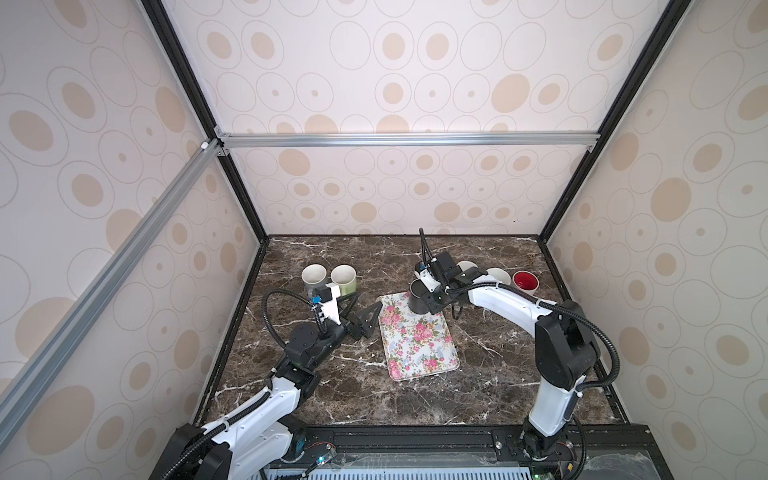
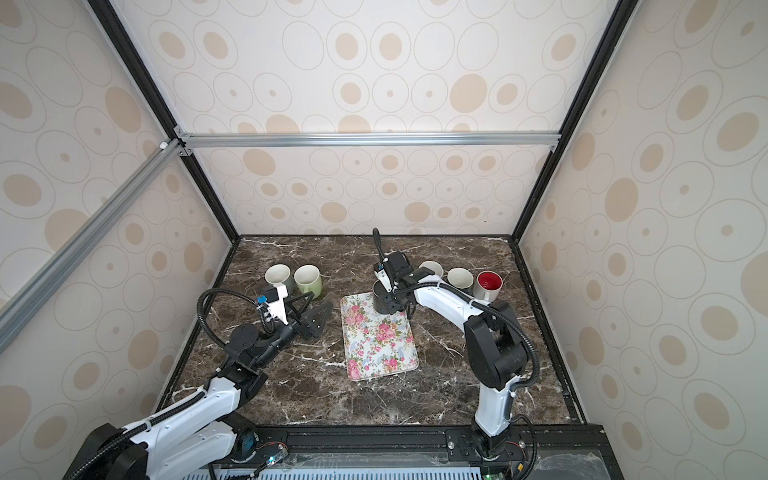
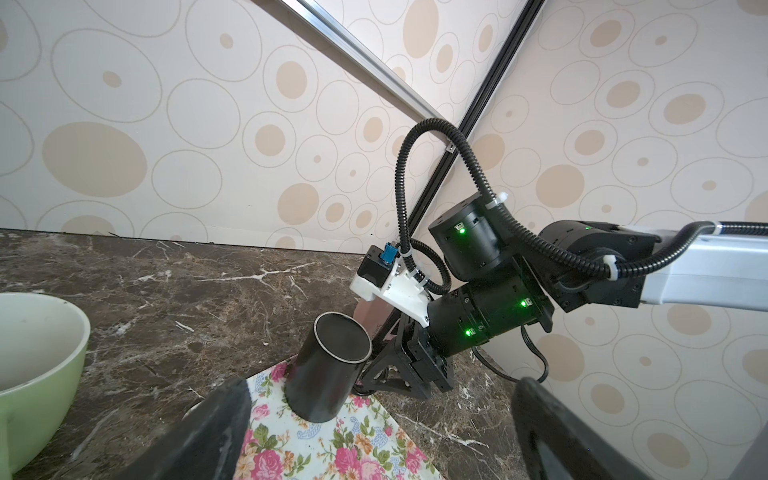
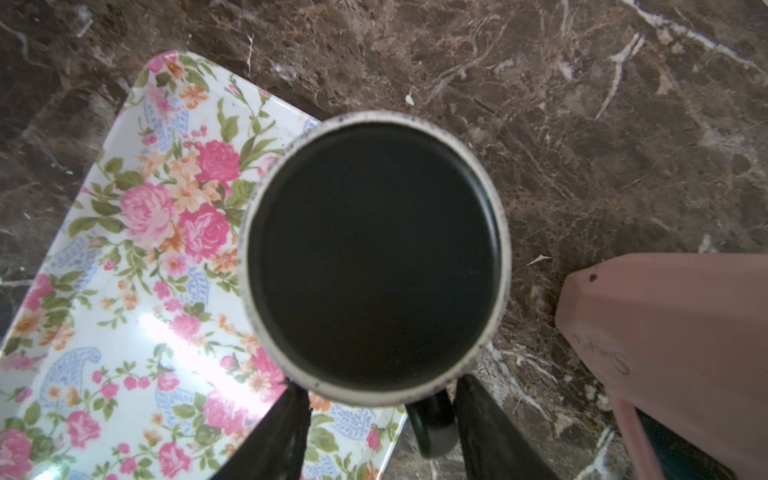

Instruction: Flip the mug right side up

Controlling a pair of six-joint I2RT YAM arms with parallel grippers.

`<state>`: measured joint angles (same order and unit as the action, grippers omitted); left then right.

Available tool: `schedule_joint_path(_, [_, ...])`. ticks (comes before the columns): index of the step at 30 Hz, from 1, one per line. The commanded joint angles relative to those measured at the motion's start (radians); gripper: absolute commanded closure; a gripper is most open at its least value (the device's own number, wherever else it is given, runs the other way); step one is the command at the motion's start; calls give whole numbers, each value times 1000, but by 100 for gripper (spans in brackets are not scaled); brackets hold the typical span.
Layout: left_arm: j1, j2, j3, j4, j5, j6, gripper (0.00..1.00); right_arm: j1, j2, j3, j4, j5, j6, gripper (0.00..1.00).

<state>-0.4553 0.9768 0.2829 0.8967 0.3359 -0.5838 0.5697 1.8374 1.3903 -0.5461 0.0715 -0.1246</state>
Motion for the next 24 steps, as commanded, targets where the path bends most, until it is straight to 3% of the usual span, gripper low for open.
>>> schedule_joint_path(1, [3,7,13,22,18,-4,2,8,33,-12,-26,-8,-48,45])
schedule_joint_path(6, [3,16,12,24,17,-3,1,7,31,-19,-12,-79,-47,49])
schedule_joint_path(16, [3,26,13,22,15,-4,2,7,84,78,-124,-76,2,65])
schedule_joint_path(24, [3,28,13,19,13,-5,2,7,131,183,-244,-56,35,67])
